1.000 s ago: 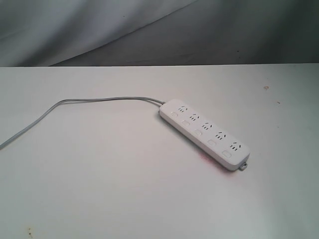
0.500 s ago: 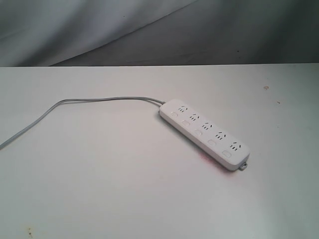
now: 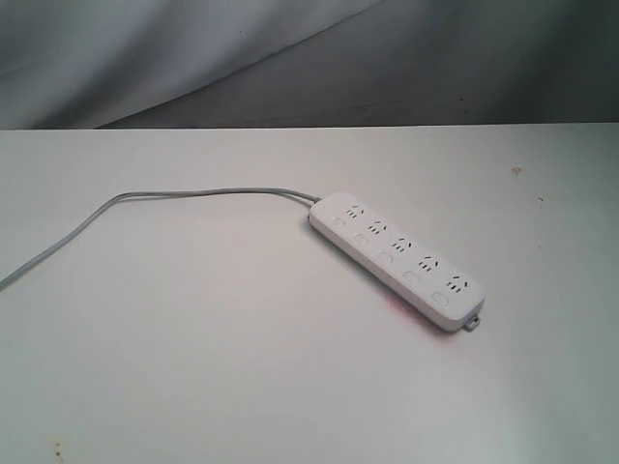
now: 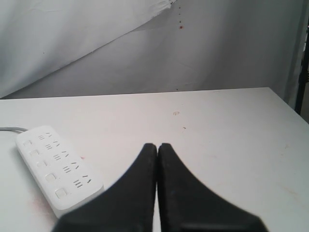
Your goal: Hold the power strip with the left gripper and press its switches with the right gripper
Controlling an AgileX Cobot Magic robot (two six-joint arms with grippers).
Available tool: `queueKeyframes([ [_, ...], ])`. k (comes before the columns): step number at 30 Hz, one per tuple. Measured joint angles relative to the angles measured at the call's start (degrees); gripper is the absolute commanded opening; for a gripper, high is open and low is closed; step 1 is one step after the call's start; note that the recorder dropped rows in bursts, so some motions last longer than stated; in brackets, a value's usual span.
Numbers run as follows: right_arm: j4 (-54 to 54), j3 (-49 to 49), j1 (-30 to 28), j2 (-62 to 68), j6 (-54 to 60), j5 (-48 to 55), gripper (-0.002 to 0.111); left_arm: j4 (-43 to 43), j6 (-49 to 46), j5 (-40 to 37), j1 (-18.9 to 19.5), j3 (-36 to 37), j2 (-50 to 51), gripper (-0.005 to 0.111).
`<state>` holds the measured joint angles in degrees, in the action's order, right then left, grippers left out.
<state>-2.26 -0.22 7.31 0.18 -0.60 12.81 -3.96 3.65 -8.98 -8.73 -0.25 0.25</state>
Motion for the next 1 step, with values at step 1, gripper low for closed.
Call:
queueKeyframes([
  [1,0.0,0.0,0.0,0.0,0.0,0.0,0.000,0.0,0.0,0.0,0.0,0.0,0.0,0.000],
])
